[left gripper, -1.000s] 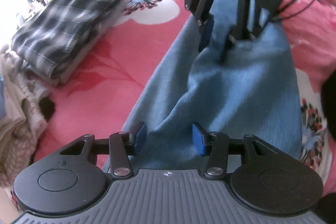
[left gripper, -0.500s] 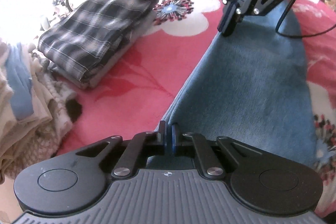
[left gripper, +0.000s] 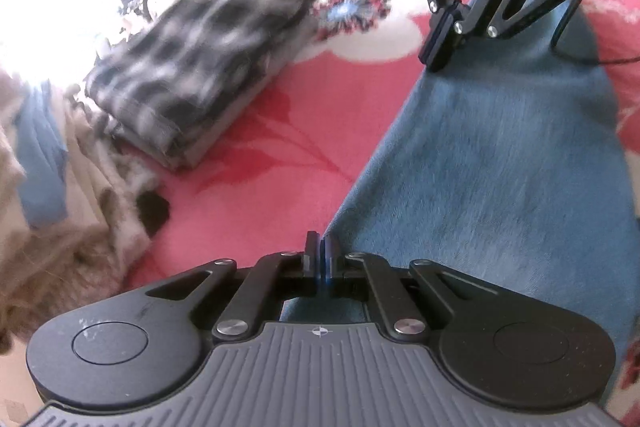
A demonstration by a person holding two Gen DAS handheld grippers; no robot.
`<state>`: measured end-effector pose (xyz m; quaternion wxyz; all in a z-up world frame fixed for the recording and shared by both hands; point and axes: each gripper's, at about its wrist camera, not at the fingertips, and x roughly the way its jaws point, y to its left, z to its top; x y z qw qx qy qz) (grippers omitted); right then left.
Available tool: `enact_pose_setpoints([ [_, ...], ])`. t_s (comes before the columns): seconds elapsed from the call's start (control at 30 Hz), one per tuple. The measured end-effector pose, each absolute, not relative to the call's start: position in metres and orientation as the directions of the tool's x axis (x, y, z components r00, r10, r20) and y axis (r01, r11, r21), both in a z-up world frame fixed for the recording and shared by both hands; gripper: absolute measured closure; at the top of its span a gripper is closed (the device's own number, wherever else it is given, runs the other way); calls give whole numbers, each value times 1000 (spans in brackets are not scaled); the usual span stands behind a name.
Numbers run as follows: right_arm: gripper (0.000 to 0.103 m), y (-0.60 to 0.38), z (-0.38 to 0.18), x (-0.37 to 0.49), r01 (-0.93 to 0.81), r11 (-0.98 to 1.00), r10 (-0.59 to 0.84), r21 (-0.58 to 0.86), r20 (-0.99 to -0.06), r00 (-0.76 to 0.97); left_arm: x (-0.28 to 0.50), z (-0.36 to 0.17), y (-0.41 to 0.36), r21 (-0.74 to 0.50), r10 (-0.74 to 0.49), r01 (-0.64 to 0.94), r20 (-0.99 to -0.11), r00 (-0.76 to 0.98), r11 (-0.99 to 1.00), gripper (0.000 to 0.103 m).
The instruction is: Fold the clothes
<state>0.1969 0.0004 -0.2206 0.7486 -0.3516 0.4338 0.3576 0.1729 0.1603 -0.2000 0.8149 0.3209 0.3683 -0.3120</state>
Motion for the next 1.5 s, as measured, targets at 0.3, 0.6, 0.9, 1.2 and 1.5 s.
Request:
enact_pose_setpoints([
  [0.3,93,-6,-216,208,-749,646,221,-149,-902,370,162,-158,201,267,-198,568,-755,626,779,91],
  [0.6,88,-3,-193,197,-627,754,134,-195,-889,437,105,-154,316,221,-21,351,-821,571,910,91],
  [0.9,88,-10,-127,108,-406,871,-47,-277,-870,491,123,-172,362,88,-85,250,-789,608,964,90],
  [1.2,85,-95,-109,58,-57,973,-172,-223,-870,462,124,-143,328,2,-222,326,-731,646,945,87],
  [1.5,71,-247,-101,107,118,988,-146,-101,-860,489,129,-152,199,-86,-369,459,-732,573,884,86],
])
